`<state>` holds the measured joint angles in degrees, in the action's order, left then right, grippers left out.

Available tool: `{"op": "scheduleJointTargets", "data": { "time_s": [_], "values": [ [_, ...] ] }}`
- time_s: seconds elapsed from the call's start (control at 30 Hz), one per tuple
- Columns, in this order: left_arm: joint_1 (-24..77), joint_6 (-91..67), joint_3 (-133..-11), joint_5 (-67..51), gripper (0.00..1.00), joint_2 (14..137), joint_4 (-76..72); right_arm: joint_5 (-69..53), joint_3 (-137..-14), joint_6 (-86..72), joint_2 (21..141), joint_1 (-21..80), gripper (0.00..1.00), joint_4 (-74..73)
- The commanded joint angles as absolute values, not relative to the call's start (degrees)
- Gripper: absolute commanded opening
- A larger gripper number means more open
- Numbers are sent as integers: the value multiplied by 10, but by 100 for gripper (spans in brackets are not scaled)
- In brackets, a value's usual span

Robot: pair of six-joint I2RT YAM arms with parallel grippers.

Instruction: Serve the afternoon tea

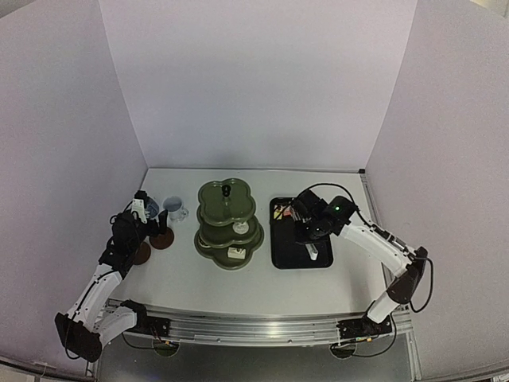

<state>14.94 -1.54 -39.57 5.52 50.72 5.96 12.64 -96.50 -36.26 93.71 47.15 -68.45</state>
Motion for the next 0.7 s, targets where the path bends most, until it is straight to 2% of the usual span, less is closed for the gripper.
{"op": "scheduleJointTargets", "data": {
  "time_s": [0.0, 0.2, 0.67],
  "values": [
    [147, -17, -392, 48, 100, 506, 44, 110, -952, -346, 1011, 460, 19, -607],
    [147, -15, -391, 52, 99, 501, 47, 100, -960, -335, 1082, 449, 23, -574],
    [147, -14, -389, 50, 100, 506, 39, 87, -908, -338, 1106, 427, 29, -509]
  ]
}}
